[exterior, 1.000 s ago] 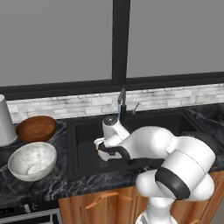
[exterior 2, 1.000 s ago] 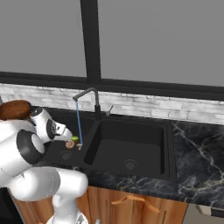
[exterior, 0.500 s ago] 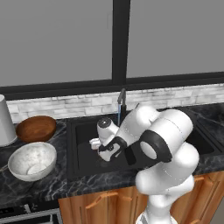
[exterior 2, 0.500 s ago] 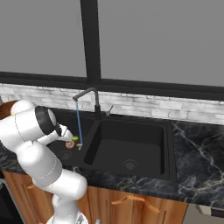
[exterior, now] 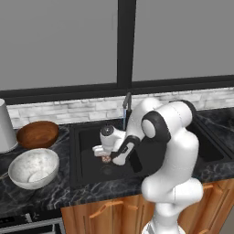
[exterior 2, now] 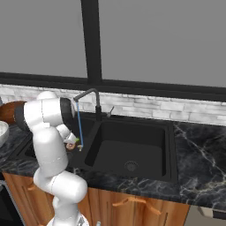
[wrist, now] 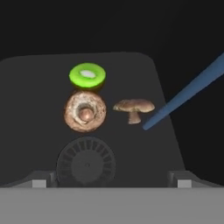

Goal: Pick the mushrooms from the sink and place them in one bowl. Place the kiwi in the other bowl. Then turn off the sink faucet.

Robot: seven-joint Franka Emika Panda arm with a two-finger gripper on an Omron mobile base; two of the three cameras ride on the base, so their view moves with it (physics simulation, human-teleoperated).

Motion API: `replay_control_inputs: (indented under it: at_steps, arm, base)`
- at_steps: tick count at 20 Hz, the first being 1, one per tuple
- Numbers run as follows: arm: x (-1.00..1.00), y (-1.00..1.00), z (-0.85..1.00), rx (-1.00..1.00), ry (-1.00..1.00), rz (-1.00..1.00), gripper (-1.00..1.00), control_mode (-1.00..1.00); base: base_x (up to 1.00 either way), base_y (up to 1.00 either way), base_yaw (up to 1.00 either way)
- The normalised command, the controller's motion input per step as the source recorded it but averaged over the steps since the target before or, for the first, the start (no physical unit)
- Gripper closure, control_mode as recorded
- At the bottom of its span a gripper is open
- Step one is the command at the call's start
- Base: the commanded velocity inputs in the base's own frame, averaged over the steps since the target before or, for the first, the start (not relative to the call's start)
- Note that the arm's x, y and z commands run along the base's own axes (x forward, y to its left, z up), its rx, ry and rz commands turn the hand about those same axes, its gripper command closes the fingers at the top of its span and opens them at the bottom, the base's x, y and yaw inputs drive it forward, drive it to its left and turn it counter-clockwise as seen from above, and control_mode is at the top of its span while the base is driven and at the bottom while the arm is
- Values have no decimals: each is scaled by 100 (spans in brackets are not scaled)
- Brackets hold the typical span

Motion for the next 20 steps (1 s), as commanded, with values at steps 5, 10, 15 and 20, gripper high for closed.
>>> replay_control_inputs:
  at_steps: [5,10,15,20]
  arm:
    - [28,9,-34,0,0,-5,-100,-100]
    - [28,3,-21,0,0,-5,-100,-100]
    - [31,0,-10,0,0,-4,-100,-100]
    - [31,0,-3,1,0,-1,-100,-100]
  base:
    - [0,0,0]
    - [0,0,0]
    - [0,0,0]
    - [0,0,0]
